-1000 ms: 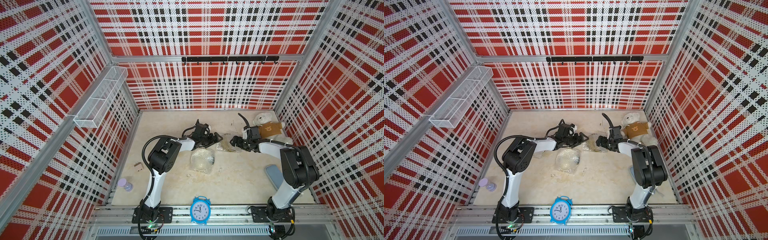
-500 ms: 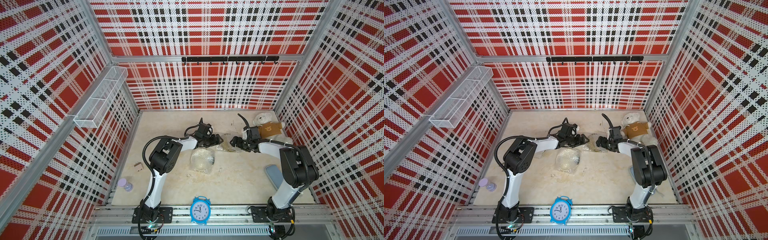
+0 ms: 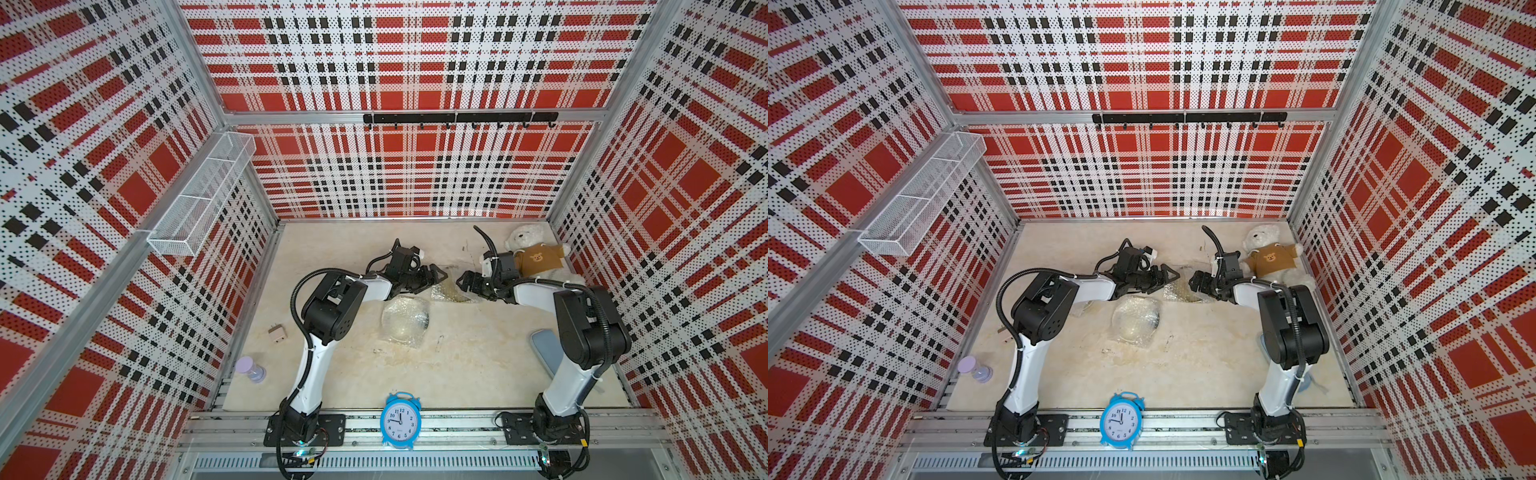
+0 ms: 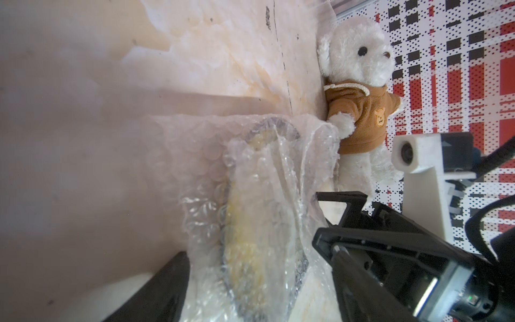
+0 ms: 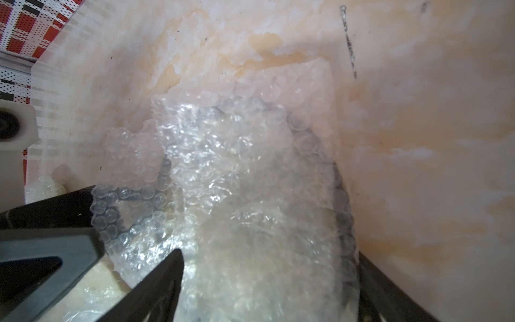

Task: Unpack dinner plates from bubble wrap
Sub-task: Unwrap the bubble wrap at the center of the board.

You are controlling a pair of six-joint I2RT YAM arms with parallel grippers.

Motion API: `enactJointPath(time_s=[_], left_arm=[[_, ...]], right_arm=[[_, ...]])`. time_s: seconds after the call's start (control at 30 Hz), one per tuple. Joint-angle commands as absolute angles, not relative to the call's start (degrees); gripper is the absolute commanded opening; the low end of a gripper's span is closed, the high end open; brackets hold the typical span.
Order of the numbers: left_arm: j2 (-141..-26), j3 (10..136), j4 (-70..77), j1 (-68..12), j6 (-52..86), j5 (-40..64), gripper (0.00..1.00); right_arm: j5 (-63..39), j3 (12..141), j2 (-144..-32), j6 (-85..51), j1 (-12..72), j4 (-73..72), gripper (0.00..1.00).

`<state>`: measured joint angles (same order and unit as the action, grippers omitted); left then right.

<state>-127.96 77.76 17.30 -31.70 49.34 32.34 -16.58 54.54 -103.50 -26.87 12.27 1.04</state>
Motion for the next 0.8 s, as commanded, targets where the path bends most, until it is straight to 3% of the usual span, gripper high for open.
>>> enactJointPath(time_s=[0.0,0.1,0.33,0.4,0.77], left_arm=[[-131.21,75.96,16.21,-31.68,50.86,32.1,0.81],[-131.31,75.42,17.74,-31.71,51.46,32.41,0.75],[-130.74,72.75,20.64,-30.42,52.51,33.23,0.39],[-130.47,72.13,20.99,-30.15,52.3,33.47,0.34],[-131.79,72.87,20.76,-30.91,51.26,32.31,0.29]], right_arm=[[-17.92,54.75,-104.93,-28.42,13.45,-2.93,0.9],[-18.35,54.17,-105.33,-29.33,13.71,-4.2,0.89],[-16.73,53.1,-104.02,-29.12,13.8,-3.22,0.89],[-16.6,53.17,-103.75,-28.76,13.8,-2.73,0.89],[-16.76,53.2,-103.16,-28.19,13.95,-1.67,0.89]])
